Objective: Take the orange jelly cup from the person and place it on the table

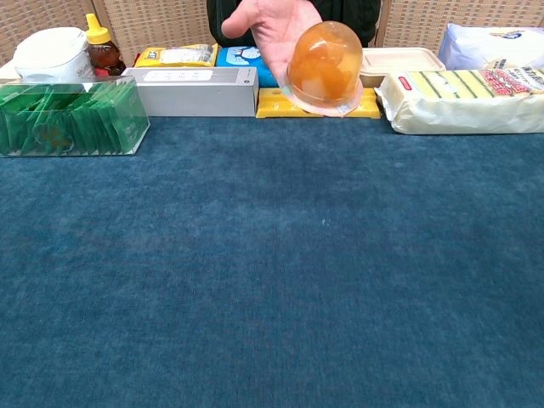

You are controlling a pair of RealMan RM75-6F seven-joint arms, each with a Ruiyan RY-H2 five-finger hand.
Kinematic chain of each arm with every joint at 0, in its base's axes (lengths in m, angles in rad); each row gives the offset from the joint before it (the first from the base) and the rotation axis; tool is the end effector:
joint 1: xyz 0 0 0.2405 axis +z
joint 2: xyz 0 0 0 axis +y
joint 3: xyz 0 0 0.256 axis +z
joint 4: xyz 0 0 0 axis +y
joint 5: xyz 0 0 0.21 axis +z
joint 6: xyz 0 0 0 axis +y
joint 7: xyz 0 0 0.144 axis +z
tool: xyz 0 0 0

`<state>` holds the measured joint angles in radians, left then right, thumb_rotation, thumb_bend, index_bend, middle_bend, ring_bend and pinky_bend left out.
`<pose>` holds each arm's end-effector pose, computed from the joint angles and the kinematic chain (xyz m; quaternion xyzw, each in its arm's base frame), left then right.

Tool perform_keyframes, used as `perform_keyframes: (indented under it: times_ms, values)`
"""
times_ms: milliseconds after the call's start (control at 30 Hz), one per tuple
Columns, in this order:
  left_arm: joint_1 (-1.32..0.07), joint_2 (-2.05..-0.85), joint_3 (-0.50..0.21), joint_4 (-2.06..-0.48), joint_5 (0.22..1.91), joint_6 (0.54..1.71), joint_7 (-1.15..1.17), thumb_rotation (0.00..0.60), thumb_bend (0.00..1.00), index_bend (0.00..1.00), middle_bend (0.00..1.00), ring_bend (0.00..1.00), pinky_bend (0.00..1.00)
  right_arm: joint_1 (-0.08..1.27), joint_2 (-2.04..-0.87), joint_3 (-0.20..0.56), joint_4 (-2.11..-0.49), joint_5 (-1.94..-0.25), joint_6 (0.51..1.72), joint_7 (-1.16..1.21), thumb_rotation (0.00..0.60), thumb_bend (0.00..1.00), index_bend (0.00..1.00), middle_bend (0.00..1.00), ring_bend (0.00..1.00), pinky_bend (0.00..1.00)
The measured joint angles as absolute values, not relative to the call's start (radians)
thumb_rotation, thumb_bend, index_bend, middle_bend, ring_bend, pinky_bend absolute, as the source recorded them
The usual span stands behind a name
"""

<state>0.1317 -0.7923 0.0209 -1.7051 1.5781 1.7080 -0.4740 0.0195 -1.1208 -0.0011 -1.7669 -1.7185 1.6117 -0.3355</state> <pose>-0.3134 0.0984 0.2654 -0.5036 -0.4487 -0.4584 0.5788 -0.2585 -0.1472 0.1488 0.6491 -0.2791 0.3868 0.5926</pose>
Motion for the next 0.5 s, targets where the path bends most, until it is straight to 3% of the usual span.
perform_keyframes:
  times_ms: [100,233,500]
  values:
    - [0.129,-0.791,0.020,-1.710,1.576,1.703,-0.469,0.600,0.07,0.00,0.00,0.00,0.07,0.020,-1.123,0.003,-1.762,-1.729,1.619,-0.324,0.600,0.00,0.03,0.02,0.02,0.03]
    - [0.130,-0.794,0.017,-1.710,1.582,1.716,-0.459,0.600,0.08,0.00,0.00,0.00,0.07,0.026,-1.141,0.015,-1.737,-1.758,1.645,-0.290,0.600,0.01,0.11,0.10,0.10,0.15]
    - [0.131,-0.803,0.016,-1.725,1.588,1.722,-0.417,0.600,0.07,0.00,0.00,0.00,0.07,0.102,-1.145,0.065,-1.755,-1.842,1.649,-0.206,0.600,0.03,0.15,0.15,0.14,0.18]
